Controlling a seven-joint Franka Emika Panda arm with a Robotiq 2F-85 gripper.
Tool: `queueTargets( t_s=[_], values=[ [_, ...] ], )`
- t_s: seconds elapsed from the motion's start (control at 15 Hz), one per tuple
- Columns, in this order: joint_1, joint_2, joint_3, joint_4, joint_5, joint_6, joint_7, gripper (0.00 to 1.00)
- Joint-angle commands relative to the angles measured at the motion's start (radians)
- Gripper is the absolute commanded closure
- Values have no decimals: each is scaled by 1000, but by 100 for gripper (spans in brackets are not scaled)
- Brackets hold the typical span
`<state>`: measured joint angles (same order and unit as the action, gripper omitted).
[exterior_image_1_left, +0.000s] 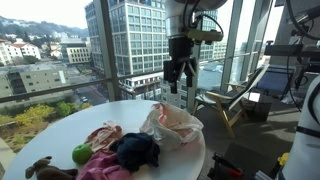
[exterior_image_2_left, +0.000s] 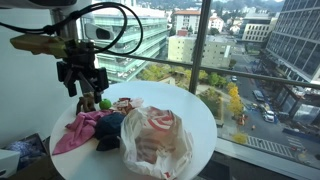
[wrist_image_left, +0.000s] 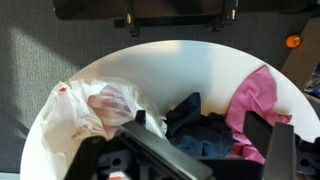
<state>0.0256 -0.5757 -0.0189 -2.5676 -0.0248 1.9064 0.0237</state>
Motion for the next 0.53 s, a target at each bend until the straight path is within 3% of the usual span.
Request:
queueTargets(
  t_s=[0.0,0.27,0.47],
  values=[
    [28,16,-3,5,55,99,-61,0],
    [80,96,-10,-9,144,322,-152,0],
    [97,213,13,7,129,446,-192,0]
  ],
)
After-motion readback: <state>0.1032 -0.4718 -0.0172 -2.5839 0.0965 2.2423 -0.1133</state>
